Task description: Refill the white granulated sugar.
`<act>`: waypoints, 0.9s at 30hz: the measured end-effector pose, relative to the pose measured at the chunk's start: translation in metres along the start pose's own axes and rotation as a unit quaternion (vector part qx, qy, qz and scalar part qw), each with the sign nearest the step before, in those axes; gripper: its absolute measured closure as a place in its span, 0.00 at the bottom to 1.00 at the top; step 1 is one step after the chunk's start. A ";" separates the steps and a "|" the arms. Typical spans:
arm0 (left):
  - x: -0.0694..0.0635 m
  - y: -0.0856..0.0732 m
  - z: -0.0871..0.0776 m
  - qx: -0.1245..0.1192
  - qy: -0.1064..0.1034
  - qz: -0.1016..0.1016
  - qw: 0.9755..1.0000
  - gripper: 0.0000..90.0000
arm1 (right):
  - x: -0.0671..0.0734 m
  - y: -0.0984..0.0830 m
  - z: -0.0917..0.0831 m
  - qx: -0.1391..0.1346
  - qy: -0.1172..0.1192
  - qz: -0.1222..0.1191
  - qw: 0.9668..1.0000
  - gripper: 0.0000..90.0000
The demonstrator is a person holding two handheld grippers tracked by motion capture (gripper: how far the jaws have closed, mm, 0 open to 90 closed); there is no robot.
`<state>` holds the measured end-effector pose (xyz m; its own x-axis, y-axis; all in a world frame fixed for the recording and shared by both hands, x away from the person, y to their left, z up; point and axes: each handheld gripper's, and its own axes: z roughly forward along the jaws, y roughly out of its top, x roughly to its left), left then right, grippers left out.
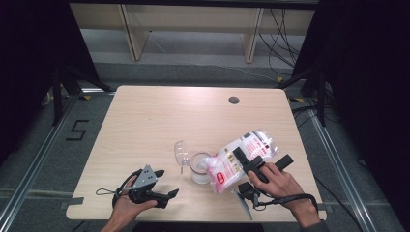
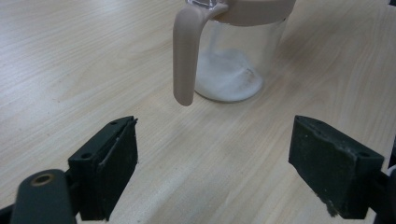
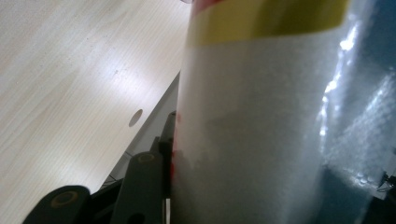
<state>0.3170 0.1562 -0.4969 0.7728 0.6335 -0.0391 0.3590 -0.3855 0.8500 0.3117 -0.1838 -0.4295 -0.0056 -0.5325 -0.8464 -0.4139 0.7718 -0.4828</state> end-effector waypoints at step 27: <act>-0.002 -0.001 0.003 -0.015 -0.002 -0.028 1.000 0.17 | 0.000 -0.002 0.000 -0.003 0.002 -0.016 1.000 0.70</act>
<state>0.3162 0.1534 -0.4994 0.7543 0.6505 -0.0886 0.3858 -0.3300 0.8616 0.3122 -0.1856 -0.4284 0.0043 -0.5583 -0.8296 -0.4185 0.7525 -0.5086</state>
